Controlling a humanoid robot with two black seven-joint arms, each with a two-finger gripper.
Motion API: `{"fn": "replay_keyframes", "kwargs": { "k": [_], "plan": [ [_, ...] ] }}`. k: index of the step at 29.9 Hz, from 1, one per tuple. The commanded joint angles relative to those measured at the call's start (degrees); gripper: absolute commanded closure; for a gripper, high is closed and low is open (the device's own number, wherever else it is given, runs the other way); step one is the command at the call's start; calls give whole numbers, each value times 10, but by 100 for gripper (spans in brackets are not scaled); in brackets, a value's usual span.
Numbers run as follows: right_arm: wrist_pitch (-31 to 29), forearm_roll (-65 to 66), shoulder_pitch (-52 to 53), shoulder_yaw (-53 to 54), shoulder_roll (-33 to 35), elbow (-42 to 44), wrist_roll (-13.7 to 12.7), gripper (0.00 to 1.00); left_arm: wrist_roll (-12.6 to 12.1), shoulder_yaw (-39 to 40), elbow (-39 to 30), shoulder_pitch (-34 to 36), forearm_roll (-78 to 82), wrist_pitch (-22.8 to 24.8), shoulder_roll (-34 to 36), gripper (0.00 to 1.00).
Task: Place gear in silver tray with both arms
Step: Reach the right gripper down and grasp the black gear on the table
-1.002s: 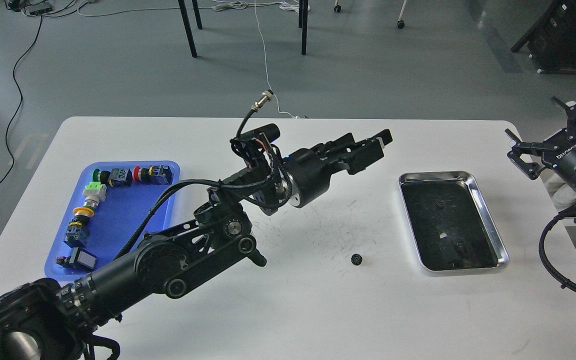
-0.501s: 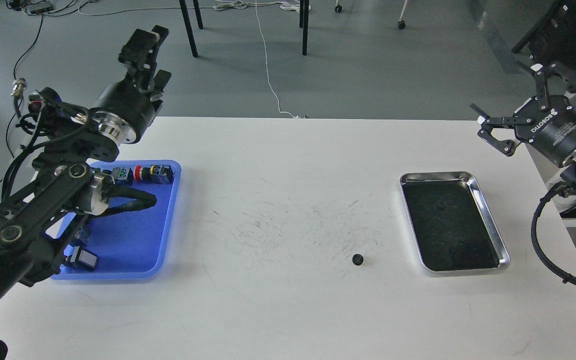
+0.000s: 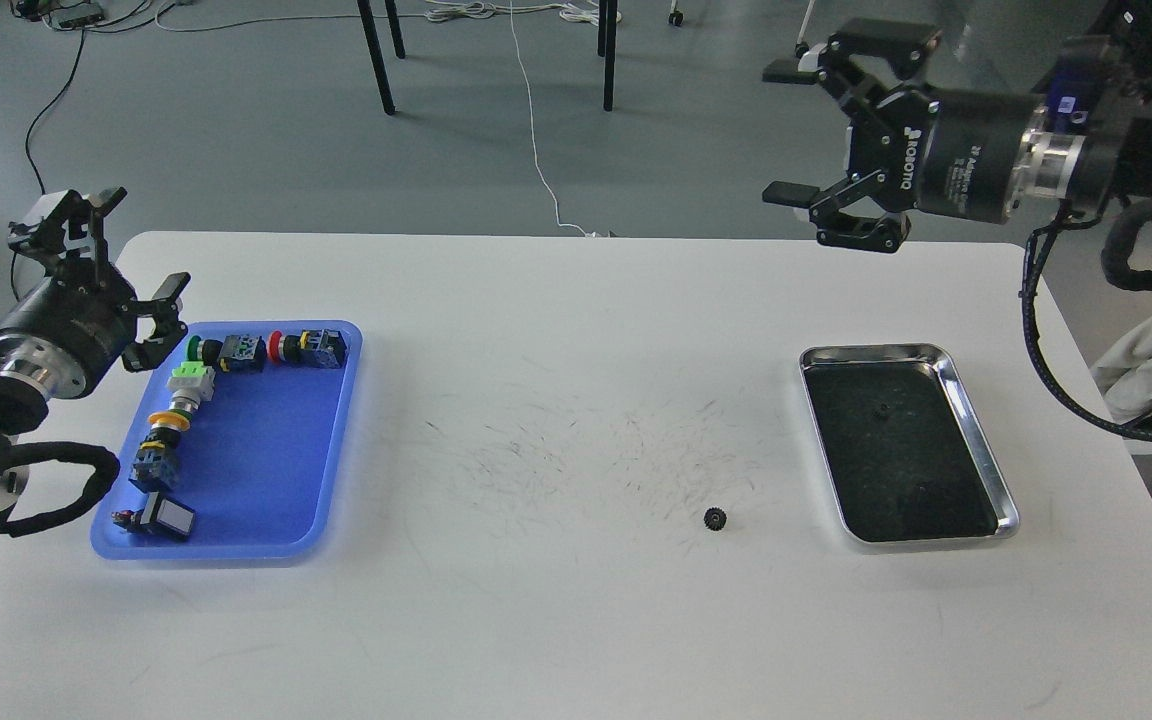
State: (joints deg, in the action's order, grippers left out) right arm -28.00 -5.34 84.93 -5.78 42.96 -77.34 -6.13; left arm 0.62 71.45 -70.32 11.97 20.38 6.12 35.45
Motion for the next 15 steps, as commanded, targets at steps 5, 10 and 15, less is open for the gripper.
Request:
{"fn": "replay_keyframes", "kwargs": {
  "k": [5,10,15],
  "plan": [
    [0,139,102,-182,-72,-78,-16,6,79,2,18,-25,-3,43,26,3],
    [0,173,200,-280,-146,-121,-41,6,86,1,15,-43,1,43,26,2],
    [0,179,216,-325,-251,-116,-42,6,129,2,16,-47,-4,43,27,2]
  ]
}}
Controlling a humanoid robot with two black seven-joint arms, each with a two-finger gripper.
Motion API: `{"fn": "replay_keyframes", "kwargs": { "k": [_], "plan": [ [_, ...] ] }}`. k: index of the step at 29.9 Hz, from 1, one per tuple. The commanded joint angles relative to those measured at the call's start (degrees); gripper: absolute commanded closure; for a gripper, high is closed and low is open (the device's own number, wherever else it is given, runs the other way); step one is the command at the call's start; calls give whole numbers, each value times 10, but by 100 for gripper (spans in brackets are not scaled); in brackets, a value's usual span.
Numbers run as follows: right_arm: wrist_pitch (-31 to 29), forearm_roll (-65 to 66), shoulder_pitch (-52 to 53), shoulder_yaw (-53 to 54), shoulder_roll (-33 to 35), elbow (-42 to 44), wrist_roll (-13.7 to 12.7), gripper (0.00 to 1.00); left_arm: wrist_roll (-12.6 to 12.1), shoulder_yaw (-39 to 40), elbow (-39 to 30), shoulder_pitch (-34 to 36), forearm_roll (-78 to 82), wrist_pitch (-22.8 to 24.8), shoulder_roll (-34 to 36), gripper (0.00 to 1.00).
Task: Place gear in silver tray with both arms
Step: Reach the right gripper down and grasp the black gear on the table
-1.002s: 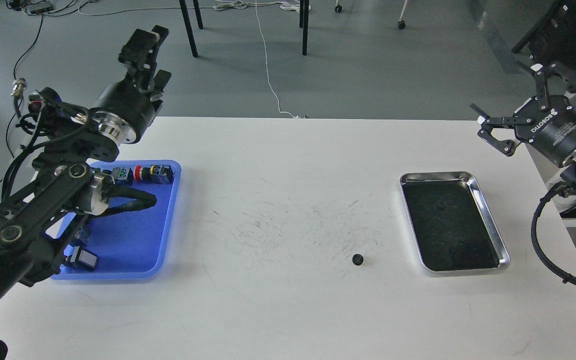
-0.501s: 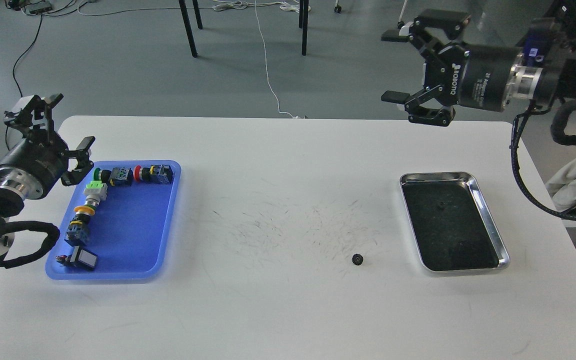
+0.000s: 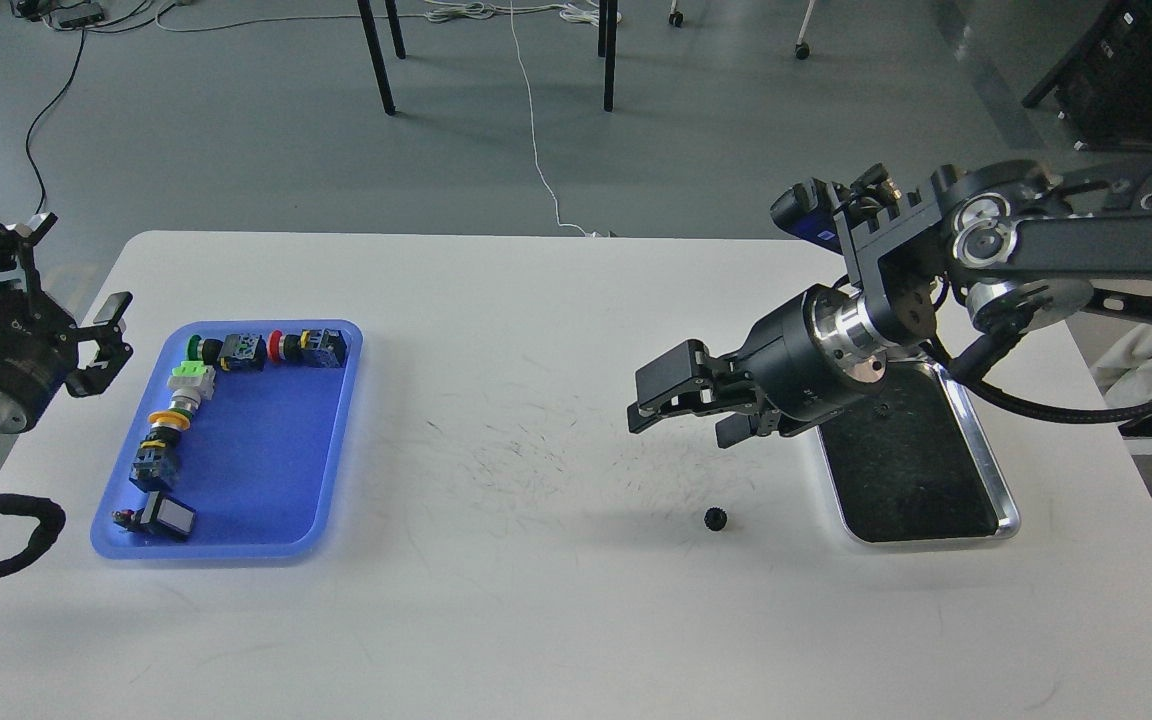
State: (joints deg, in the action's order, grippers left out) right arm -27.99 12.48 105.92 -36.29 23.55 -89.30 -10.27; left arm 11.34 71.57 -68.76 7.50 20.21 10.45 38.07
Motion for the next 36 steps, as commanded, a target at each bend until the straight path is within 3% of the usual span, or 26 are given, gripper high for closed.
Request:
{"fn": "replay_keyframes", "kwargs": {
  "k": [1,13,36],
  "plan": [
    [0,1,5,-25,-76,7,0,6,23,1,0,-3,-3,-1,1,2],
    [0,49,-40,-71,-170,96,-4,7,25,-1,-1,-7,-3,-2,1,2],
    [25,126,-128,-124,-214,183,-5,15,27,-1,3,-10,-4,-4,-1,2]
  ]
}}
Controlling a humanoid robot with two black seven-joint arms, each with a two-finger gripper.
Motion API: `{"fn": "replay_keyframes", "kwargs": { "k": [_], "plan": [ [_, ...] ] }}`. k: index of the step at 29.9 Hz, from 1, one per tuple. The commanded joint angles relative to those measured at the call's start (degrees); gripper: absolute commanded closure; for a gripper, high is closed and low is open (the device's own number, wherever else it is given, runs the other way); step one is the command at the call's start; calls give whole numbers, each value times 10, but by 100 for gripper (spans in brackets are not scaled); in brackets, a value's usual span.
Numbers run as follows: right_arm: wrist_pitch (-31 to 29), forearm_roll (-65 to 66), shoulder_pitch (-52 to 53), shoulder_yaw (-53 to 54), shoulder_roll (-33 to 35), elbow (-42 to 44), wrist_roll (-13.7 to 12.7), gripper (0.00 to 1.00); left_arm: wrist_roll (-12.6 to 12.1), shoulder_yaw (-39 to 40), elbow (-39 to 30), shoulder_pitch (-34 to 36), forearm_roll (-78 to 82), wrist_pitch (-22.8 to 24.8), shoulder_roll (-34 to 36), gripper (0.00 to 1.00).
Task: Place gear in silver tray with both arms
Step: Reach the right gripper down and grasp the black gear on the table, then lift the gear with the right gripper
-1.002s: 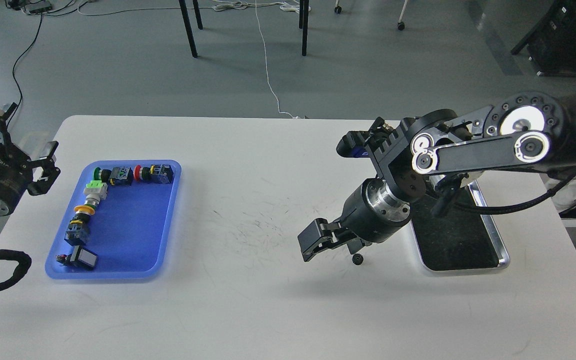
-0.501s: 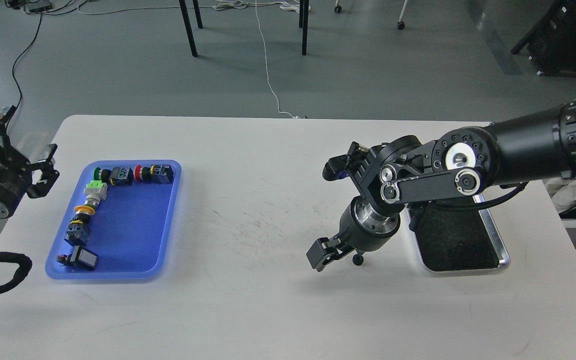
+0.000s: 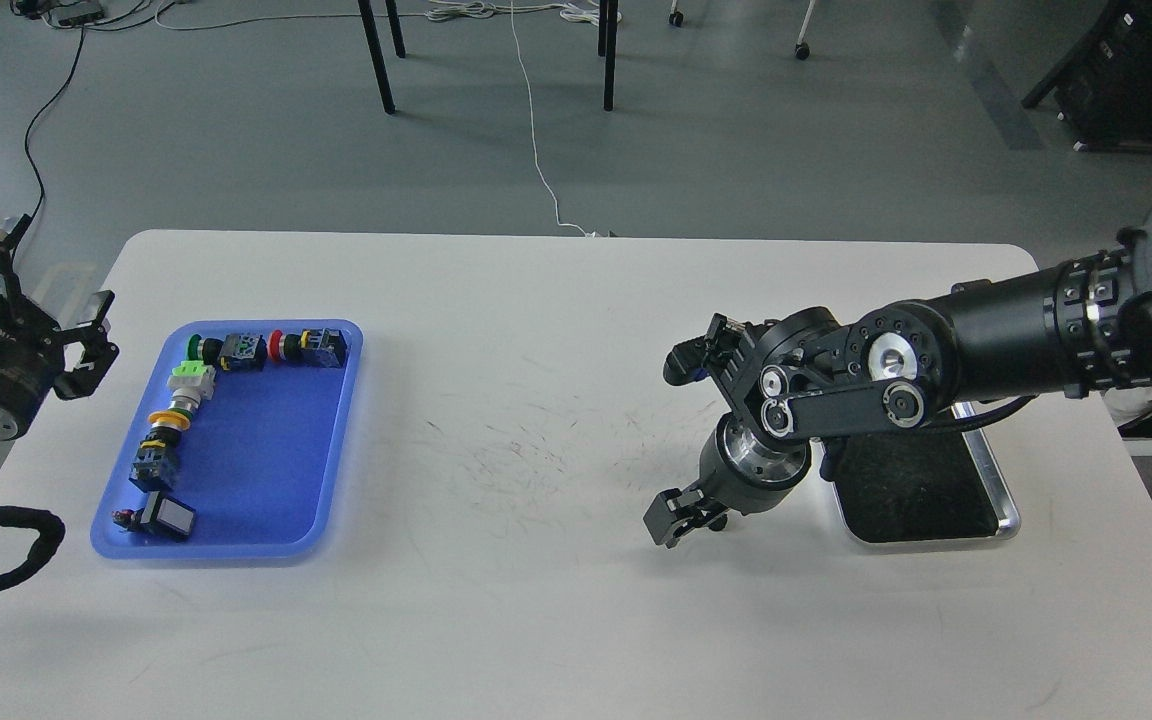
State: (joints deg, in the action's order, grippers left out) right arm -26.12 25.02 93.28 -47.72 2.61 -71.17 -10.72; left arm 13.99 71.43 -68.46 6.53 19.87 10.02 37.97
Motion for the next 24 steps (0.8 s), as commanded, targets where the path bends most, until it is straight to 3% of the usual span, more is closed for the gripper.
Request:
{"fn": "replay_keyframes", "kwargs": {
  "k": [1,6,11,17,24],
  "plan": [
    [6,0,-2,-11,-4,2,1,15,1,0,0,1,0,0,-1,2],
    [6,1,-7,-14,-5,2,1,19,1,0,0,1,0,-1,-1,2],
    [8,16,-13,-26,-16,13,2,30,3,2,0,1,0,-1,0,2],
    [9,22,-27,-29,-19,36,2,35,14,2,0,1,0,-2,0,2],
    [8,36,-28,-30,-18,36,2,51,14,2,0,1,0,-2,0,2]
  ]
}}
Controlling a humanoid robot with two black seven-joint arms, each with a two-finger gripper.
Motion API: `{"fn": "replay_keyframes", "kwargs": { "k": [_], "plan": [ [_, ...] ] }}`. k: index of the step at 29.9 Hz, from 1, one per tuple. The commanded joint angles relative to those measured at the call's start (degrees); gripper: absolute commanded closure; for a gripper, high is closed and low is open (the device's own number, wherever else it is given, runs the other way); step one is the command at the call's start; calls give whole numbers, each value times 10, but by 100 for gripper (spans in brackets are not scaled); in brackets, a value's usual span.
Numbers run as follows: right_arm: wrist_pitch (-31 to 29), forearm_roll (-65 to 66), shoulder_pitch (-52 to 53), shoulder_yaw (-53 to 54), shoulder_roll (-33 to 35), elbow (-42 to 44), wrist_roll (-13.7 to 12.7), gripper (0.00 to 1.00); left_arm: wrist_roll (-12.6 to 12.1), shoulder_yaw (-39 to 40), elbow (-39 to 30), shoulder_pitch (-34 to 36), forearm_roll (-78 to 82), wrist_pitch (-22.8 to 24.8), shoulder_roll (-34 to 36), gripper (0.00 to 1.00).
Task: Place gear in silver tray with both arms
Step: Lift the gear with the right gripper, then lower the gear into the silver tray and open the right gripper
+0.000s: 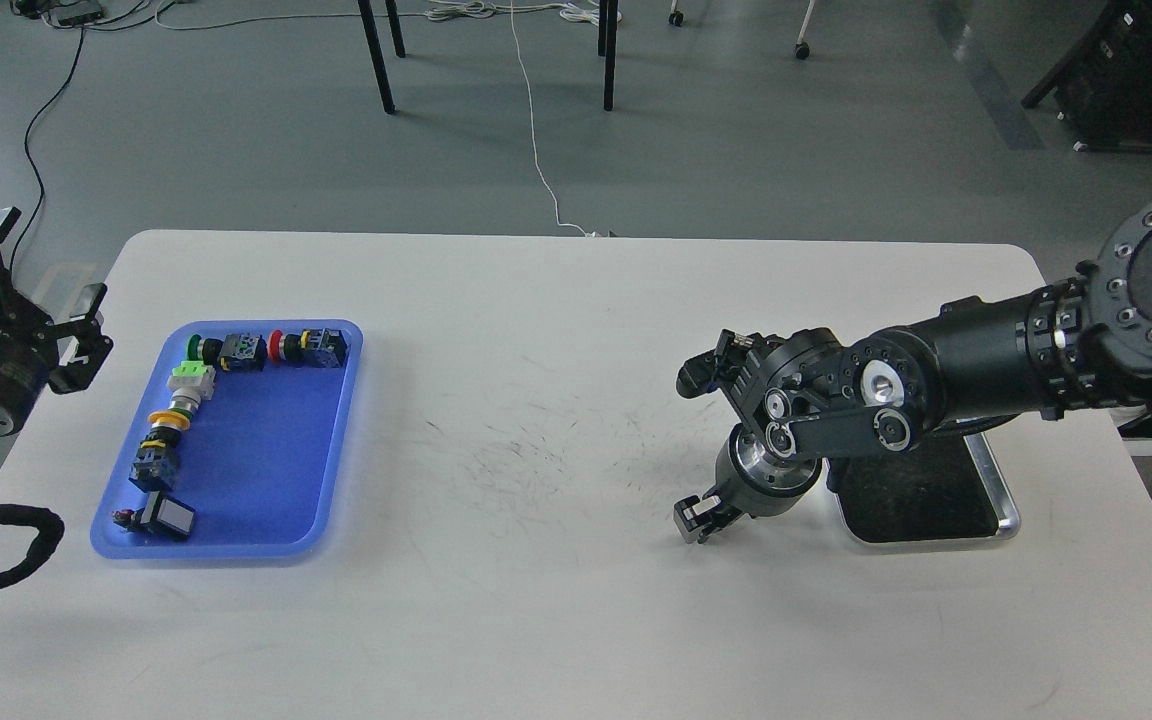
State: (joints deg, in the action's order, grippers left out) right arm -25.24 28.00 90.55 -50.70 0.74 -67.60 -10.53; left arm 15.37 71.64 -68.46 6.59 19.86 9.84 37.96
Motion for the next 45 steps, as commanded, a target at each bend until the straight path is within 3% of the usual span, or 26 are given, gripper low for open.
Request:
{"fn": "replay_keyframes", "kwargs": {
  "k": [1,5,13,18,25,34,38,45],
  "plan": [
    [-1,7,0,0,1,0,0,53,0,0,0,0,0,0,0,2],
    [-2,7,1,0,1,0,1,57,0,1,0,0,0,0,0,2],
    [-2,7,2,2,0,0,3,86,0,1,0,0,0,0,1,2],
    [-6,3,11,10,5,0,6,97,0,2,0,1,1,-1,2,2],
    [-8,1,64,65,95,-31,8,98,0,2,1,4,2,-1,2,2],
    [-8,62,109,118,338,-79,8,98,0,1,1,6,3,-1,1,2],
    [-7,101,43,144,405,-36,11,96,0,1,1,6,3,-1,1,2],
    [0,143,-107,241,413,6,11,96,-1,2,1,8,4,-1,1,2]
  ]
}}
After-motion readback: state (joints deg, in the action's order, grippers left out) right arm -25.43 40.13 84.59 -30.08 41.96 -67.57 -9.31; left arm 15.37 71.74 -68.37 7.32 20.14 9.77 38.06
